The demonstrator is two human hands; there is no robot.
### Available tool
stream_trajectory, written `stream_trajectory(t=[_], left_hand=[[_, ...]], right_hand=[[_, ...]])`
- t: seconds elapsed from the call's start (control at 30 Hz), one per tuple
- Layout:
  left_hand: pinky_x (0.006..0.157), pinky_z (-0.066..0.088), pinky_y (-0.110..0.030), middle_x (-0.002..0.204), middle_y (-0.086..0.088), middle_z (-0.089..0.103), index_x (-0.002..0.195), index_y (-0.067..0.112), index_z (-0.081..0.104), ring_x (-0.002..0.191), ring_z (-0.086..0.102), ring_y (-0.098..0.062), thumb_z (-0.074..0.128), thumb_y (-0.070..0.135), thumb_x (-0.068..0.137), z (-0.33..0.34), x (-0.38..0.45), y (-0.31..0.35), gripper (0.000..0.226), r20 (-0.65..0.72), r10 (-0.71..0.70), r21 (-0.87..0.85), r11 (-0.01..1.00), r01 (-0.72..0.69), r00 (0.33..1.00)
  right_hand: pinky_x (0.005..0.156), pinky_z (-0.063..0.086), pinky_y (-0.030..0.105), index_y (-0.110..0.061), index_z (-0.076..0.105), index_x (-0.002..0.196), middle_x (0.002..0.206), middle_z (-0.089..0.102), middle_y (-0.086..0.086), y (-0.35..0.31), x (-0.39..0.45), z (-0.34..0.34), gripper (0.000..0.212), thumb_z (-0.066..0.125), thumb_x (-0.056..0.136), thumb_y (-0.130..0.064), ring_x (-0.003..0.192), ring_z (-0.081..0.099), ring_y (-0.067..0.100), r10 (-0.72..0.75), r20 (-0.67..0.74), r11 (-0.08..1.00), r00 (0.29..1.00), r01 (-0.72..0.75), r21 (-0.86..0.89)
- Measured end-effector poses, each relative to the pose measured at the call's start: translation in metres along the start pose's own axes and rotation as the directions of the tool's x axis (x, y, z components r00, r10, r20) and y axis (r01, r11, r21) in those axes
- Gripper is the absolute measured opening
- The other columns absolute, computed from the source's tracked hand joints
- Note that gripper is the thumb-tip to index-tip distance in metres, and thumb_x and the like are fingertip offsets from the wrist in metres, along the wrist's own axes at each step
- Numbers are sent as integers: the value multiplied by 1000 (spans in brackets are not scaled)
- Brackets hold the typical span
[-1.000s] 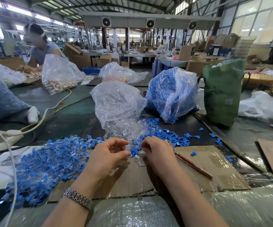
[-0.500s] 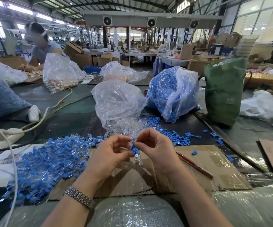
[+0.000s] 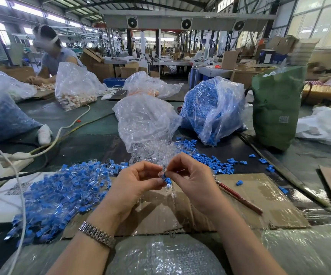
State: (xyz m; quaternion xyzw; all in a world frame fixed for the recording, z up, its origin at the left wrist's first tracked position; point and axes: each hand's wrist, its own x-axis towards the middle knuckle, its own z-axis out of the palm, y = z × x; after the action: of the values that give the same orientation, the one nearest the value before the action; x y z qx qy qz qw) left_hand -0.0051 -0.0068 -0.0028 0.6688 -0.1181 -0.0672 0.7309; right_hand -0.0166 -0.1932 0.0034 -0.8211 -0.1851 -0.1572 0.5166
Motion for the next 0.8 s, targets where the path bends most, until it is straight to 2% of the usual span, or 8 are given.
stream_trajectory(t=[0.2, 0.3, 0.37, 0.43, 0.57, 0.67, 0.73, 0.8], left_hand=[[77, 60, -25, 97, -18, 77, 106, 3, 72, 91, 76, -28, 79, 7, 68, 0, 0, 2, 39, -27, 14, -58, 998, -15, 1000], [76, 59, -23, 95, -19, 77, 104, 4, 73, 90, 76, -28, 79, 8, 69, -1, 1, 0, 37, -29, 4, -56, 998, -5, 1000], [77, 60, -25, 96, -21, 76, 101, 5, 75, 91, 75, -29, 79, 7, 69, -2, 2, 0, 32, -32, -5, -82, 997, 3, 999], [77, 60, -26, 97, -23, 76, 95, 9, 78, 90, 75, -30, 79, 7, 70, -2, 2, 0, 26, -29, -7, -119, 993, 3, 1000], [78, 59, -26, 97, -23, 75, 93, 13, 79, 91, 75, -30, 80, 13, 71, -3, 1, 0, 23, -27, 12, -155, 988, -16, 1000], [80, 60, -28, 99, -21, 75, 94, 13, 79, 94, 74, -32, 79, 11, 74, -6, 2, 1, 21, -45, 9, -206, 978, -19, 999], [80, 60, -28, 100, -19, 76, 94, 13, 80, 96, 74, -31, 79, 10, 73, -7, 3, 1, 21, -55, 7, -250, 968, -20, 998], [78, 59, -26, 102, -17, 76, 93, 15, 81, 97, 74, -29, 81, 12, 70, -7, 3, 2, 23, -72, 5, -282, 959, -25, 997]], right_hand=[[77, 49, 15, -35, 59, 102, 103, 63, -14, 0, 4, -17, 21, 73, 88, -42, 93, 61, 1, 169, -124, 979, 978, -182, -97], [102, 45, 33, -23, 52, 127, 131, 47, 1, 7, -2, -35, 52, 68, 88, -54, 121, 49, 18, 436, -193, 636, 879, -452, -626], [105, 42, 47, -18, 52, 129, 135, 47, 8, 7, -10, -43, 64, 66, 85, -62, 127, 45, 27, 587, -219, 376, 779, -502, -779], [101, 42, 48, -18, 56, 125, 131, 53, 7, 5, -15, -48, 59, 64, 86, -63, 123, 50, 27, 632, -211, 294, 746, -482, -825], [82, 49, 37, -17, 56, 88, 106, 62, 7, -5, -13, -47, 23, 59, 93, -39, 93, 59, 24, 599, -144, 368, 788, -430, -824], [54, 42, 29, -16, 58, 75, 72, 61, 2, -18, -10, -50, 25, 60, 93, -33, 63, 58, 19, 621, -58, 610, 782, -528, -591], [55, 53, 31, -12, 62, 78, 68, 65, 2, -32, -7, -50, 18, 63, 93, -22, 62, 66, 20, 635, 97, 730, 767, -554, -399], [77, 62, 37, -4, 68, 89, 77, 72, 8, -41, -2, -45, 13, 64, 93, -16, 75, 74, 24, 616, 272, 779, 739, -520, -350]])
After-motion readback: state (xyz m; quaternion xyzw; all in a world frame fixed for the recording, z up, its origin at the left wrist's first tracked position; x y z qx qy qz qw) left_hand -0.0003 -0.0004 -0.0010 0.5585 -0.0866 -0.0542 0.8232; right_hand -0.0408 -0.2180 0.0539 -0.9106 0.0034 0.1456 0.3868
